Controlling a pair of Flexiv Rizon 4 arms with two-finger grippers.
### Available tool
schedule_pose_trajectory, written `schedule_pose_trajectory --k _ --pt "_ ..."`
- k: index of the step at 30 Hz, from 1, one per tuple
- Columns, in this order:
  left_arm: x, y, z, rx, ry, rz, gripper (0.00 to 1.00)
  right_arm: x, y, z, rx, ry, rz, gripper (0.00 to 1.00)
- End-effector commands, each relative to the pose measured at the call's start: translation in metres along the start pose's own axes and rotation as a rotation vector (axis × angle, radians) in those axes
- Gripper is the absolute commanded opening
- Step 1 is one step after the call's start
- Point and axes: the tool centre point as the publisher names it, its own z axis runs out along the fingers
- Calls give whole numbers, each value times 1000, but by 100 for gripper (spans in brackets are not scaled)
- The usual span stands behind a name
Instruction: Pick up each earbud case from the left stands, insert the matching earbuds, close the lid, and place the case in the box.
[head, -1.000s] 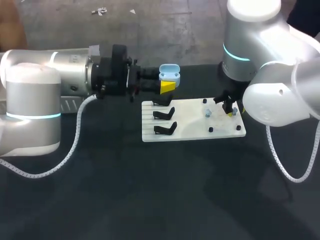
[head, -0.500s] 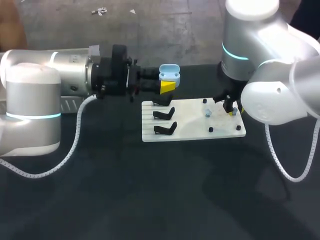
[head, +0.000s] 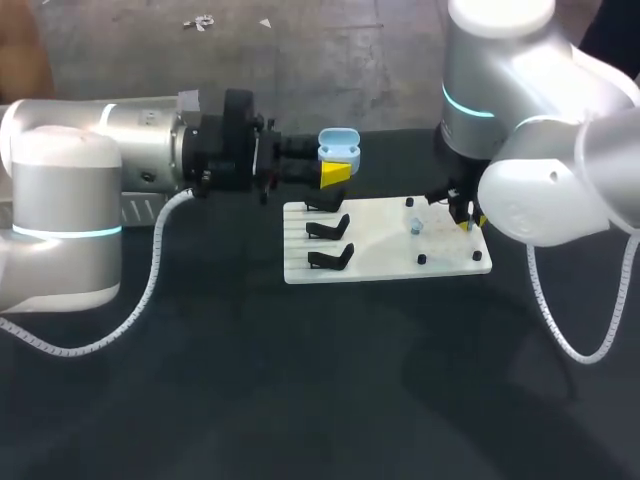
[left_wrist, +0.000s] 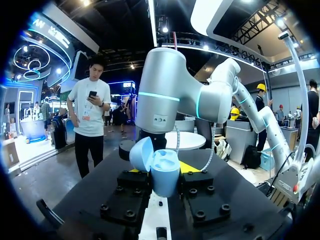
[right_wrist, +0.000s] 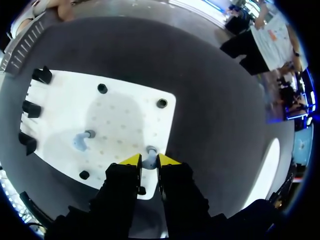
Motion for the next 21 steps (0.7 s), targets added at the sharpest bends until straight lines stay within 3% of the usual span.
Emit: schedule_pose_trajectory --k 1,11,21 --pt "1 0 0 -3 -5 4 0 0 2 -18 1 16 9 0" --pt "1 0 0 -3 -5 4 0 13 11 -91 -43 61 17 0" --pt "1 0 0 -3 -5 4 0 27 32 -154 -34 13 48 0"
